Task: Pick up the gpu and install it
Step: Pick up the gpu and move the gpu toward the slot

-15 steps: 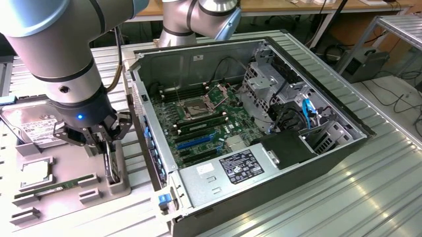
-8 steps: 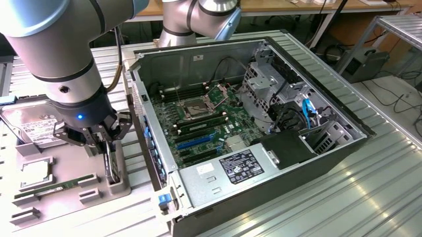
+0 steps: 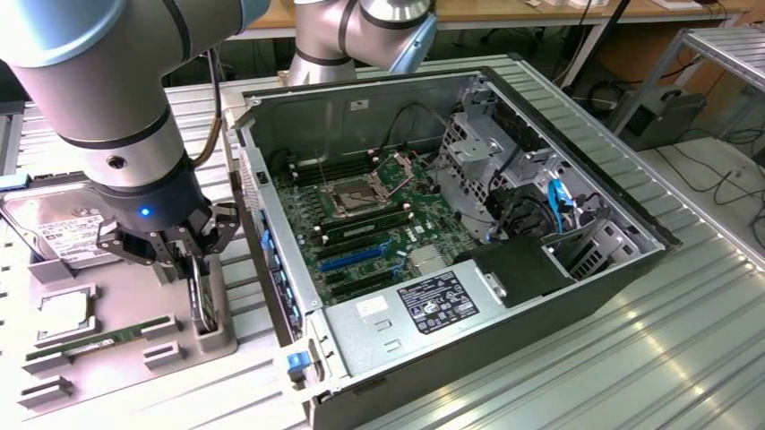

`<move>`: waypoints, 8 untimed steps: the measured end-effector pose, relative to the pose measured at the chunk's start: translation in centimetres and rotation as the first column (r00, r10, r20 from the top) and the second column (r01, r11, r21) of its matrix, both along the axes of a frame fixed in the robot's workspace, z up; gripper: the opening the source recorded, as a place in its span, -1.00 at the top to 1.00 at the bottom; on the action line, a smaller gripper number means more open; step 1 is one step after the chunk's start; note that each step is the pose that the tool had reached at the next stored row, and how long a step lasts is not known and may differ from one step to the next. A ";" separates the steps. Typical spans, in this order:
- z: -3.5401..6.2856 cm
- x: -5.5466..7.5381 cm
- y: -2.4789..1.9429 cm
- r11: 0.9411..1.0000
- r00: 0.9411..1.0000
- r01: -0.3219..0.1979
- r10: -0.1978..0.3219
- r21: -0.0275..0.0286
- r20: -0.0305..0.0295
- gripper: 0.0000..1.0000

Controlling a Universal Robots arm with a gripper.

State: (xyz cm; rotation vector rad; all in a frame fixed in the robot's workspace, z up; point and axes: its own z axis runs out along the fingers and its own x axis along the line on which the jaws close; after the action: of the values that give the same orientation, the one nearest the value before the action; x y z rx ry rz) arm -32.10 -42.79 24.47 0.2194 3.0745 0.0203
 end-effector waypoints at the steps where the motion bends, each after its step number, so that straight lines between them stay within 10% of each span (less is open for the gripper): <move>1: 0.00 0.0 0.00 1.000 1.000 0.000 0.000 0.000 0.000 0.45; 8: -0.01 0.4 0.00 1.000 1.000 -0.025 0.025 0.000 0.000 0.45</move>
State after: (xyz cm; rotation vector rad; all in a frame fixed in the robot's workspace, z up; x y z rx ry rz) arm -31.72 -42.79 24.46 0.1815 3.0771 0.0216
